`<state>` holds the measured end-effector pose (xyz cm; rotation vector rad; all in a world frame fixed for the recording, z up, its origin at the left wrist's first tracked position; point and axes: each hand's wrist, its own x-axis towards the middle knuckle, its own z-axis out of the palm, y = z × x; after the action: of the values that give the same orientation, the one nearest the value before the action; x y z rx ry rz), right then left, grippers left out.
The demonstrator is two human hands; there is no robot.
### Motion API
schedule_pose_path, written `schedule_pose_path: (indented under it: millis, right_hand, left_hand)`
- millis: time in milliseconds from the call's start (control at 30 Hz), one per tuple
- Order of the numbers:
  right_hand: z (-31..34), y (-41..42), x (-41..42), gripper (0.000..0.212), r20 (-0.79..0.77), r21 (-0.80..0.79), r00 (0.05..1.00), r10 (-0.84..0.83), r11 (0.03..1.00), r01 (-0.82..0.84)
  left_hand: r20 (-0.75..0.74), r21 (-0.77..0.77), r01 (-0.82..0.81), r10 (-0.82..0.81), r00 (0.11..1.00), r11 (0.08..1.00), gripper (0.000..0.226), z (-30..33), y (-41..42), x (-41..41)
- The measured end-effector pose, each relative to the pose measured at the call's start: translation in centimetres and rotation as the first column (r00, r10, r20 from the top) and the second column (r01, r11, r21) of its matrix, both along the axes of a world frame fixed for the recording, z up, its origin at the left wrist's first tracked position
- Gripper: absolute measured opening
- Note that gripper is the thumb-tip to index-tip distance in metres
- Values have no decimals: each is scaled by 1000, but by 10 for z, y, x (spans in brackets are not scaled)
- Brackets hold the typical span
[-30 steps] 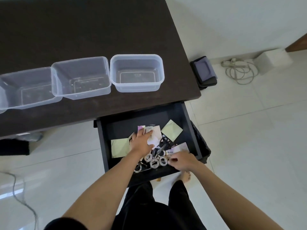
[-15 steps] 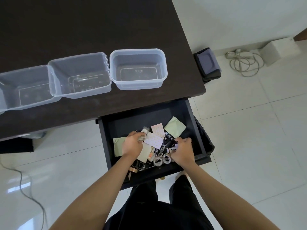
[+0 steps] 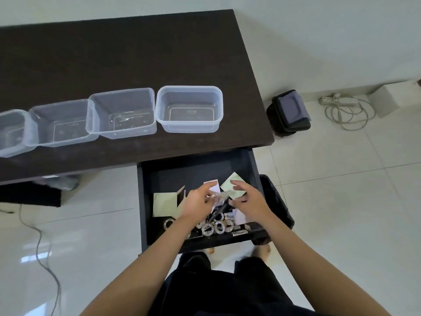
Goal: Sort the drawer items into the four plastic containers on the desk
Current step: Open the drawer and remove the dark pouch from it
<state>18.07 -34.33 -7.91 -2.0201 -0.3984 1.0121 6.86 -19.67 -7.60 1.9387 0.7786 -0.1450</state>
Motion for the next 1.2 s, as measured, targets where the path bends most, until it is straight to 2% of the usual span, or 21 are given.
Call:
schedule_pose_path:
  millis: [133, 267, 433, 500, 633, 767, 933, 1167, 1200]
  right_hand:
    - [10, -21, 27, 16, 164, 26, 984, 72, 997, -77]
    - [19, -53, 54, 4, 194, 51, 978, 82, 994, -94]
    - [11, -103, 90, 13, 222, 49, 974, -49, 998, 39]
    - [6, -123, 101, 10, 217, 18, 970, -111, 994, 110]
    - [-16, -152, 113, 23, 202, -66, 968, -150, 984, 167]
    - [-46, -163, 115, 27, 181, -183, 977, -110, 973, 143]
    - [-84, -159, 114, 9, 109, -291, 992, -56, 953, 86]
    - [-126, -146, 123, 11, -22, -424, 999, 41, 905, -46]
    - [-129, -145, 125, 17, -45, -432, 998, 45, 900, -61]
  left_hand:
    - [22, 58, 0, -2, 1000, 998, 50, 14, -33, 24]
    - [41, 47, -82, 80, 996, 996, 52, 23, -73, 42]
    - [-16, 59, -209, 210, 977, 976, 66, 18, -124, 52]
    - [-45, 66, -176, 179, 983, 982, 66, 16, -148, 53]
    - [-120, 135, -43, 59, 991, 990, 73, 6, -182, 55]
    - [-168, 239, -35, 77, 983, 970, 73, 0, -198, 58]
    - [-183, 338, -35, 102, 978, 940, 70, -12, -204, 57]
    - [-143, 449, -62, 141, 980, 891, 63, -29, -207, 56]
    - [-138, 460, -66, 144, 980, 886, 62, -30, -207, 56]
